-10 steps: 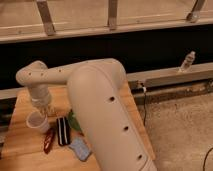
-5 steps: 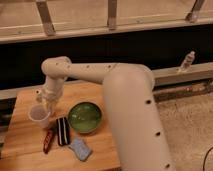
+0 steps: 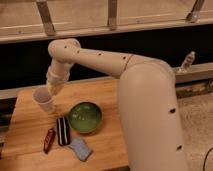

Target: Place the ceramic cup in the ceramic bowl

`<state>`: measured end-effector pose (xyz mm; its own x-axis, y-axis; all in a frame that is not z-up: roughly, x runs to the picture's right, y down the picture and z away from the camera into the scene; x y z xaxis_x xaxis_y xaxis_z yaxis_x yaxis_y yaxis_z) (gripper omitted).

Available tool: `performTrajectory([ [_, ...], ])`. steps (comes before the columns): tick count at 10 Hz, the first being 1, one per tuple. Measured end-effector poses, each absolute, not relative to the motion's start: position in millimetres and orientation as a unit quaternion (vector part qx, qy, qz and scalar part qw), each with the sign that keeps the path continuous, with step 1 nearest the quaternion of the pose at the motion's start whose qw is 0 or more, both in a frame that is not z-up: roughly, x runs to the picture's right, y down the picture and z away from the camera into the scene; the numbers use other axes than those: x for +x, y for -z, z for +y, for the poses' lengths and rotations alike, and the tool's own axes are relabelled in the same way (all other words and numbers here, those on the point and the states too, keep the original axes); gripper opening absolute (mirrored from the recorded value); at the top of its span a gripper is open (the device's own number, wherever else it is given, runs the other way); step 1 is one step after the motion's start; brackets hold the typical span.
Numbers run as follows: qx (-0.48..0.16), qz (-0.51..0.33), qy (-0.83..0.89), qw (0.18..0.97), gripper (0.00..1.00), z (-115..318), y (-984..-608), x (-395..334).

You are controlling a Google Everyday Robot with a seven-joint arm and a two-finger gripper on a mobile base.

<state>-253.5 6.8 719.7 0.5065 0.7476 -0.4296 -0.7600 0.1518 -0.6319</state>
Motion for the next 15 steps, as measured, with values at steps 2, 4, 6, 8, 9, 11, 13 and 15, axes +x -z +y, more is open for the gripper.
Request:
performTrajectory([
  [2,-0.38,0.048,-0.522,0.762,0.0,-5.5,-725.6,-214.2],
  [4,-0.355,0.082,-0.541,0.759,0.0,-7.2,-729.4,-181.0],
  [6,-0.336,0.118,-0.564,0.745,0.0,0.3,-728.4,-134.8],
  [8,-0.33,0.136,-0.582,0.731,0.0,13.1,-724.2,-100.1],
  [9,-0.332,0.146,-0.593,0.719,0.0,25.5,-722.0,-79.8],
  [11,-0.341,0.156,-0.609,0.699,0.0,52.9,-724.0,-56.1],
  [13,-0.354,0.153,-0.614,0.689,0.0,74.4,-727.2,-53.5],
  [15,-0.367,0.141,-0.61,0.688,0.0,85.0,-732.8,-68.4],
])
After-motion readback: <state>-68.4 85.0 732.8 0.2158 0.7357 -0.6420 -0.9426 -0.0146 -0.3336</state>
